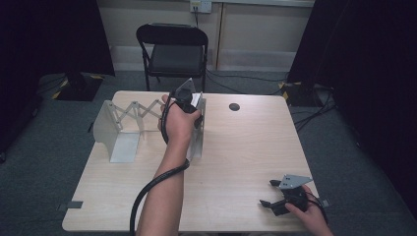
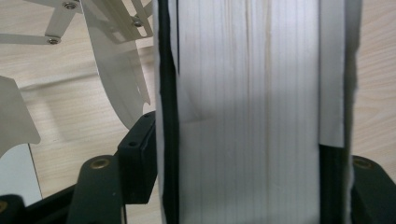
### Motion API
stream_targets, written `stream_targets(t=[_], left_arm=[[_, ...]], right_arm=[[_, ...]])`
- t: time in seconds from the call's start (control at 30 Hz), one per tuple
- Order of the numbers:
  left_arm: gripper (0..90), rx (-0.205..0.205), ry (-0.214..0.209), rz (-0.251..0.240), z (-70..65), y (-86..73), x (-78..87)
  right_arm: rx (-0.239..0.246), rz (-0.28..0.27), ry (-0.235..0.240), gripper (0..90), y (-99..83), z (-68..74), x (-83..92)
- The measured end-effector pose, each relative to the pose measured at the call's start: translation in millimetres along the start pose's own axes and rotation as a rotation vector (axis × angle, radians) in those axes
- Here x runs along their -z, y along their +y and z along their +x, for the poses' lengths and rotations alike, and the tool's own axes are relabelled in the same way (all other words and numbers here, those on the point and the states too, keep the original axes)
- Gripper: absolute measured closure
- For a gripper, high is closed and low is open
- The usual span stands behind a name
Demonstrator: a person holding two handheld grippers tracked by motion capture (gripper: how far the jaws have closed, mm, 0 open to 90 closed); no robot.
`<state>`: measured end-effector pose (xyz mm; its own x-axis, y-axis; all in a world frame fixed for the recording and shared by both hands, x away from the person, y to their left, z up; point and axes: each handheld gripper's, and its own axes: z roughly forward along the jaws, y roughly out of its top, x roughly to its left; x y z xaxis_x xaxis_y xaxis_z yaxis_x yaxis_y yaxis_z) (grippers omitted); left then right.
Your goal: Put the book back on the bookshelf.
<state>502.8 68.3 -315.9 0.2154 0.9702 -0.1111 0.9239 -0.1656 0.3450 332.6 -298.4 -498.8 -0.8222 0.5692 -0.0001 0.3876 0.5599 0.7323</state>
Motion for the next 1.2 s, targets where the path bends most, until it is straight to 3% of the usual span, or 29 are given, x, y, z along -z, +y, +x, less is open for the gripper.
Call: stream_targets(t=[0.3, 0.87, 1.2], left_arm=[[34.5, -0.031, -0.009, -0.001, -2.2, -2.0, 5.9], [32.0, -0.021, -0.03, -0.011, 0.6, -8.4, 10.5], [31.1, -0.046, -0.04, -0.014, -3.0, -11.8, 13.5]], right_arm=[[-0.001, 0.001, 0.001, 13.3, 0.1, -0.1, 0.0], [0.0, 0.0, 0.001, 13.3, 0.0, -0.1, 0.0], [0.001, 0.002, 0.002, 13.2, 0.0, -0.2, 0.1]])
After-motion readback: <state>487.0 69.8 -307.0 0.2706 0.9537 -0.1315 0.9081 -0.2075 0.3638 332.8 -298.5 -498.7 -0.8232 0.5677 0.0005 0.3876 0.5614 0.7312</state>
